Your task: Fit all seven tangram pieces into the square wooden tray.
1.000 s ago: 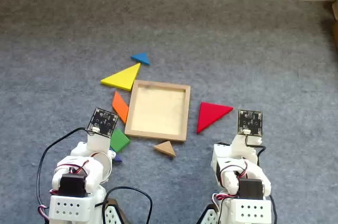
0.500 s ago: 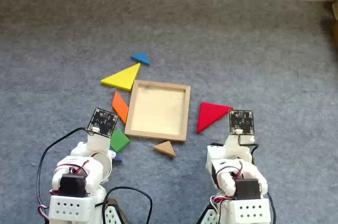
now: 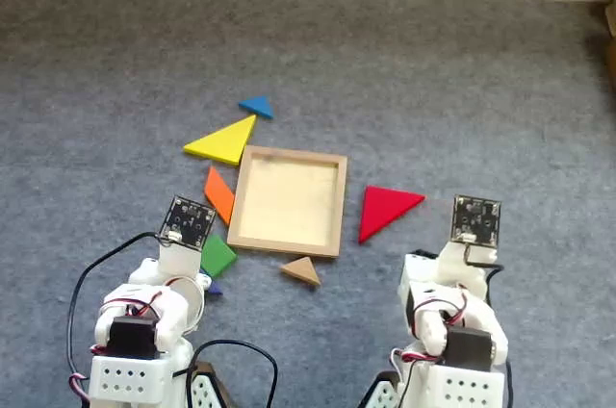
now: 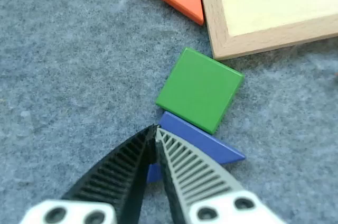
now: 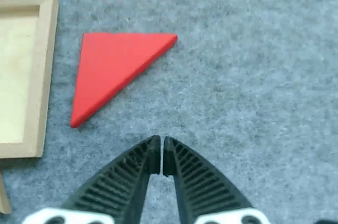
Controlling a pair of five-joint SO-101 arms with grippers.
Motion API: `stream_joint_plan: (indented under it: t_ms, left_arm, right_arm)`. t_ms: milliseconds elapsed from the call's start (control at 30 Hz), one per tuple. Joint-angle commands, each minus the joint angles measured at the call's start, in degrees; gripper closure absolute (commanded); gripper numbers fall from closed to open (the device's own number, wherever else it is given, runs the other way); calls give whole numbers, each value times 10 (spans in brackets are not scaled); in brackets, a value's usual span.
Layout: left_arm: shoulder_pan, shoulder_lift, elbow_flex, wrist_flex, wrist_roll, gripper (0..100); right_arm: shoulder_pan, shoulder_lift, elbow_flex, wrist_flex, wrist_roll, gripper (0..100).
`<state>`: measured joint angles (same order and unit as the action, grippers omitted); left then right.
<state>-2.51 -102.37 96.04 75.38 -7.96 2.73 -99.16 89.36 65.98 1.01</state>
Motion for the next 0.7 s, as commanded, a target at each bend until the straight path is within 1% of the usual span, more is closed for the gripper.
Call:
stream_joint_plan:
  t_ms: [0,200,300,400,667]
  left_arm:
    - [-7,-15,11,3,4,993]
    - [-7,-15,11,3,4,993]
    - [-7,-15,11,3,4,993]
    - [-7,-15,11,3,4,993]
    - [-7,-15,11,3,4,993]
  right_arm:
    - [11,2,-87,33,18,966]
    - [11,3,-125,36,20,964]
    - [11,28,-160,36,40,964]
    - [11,102,-213,35,41,964]
    - [11,381,-386,32,18,964]
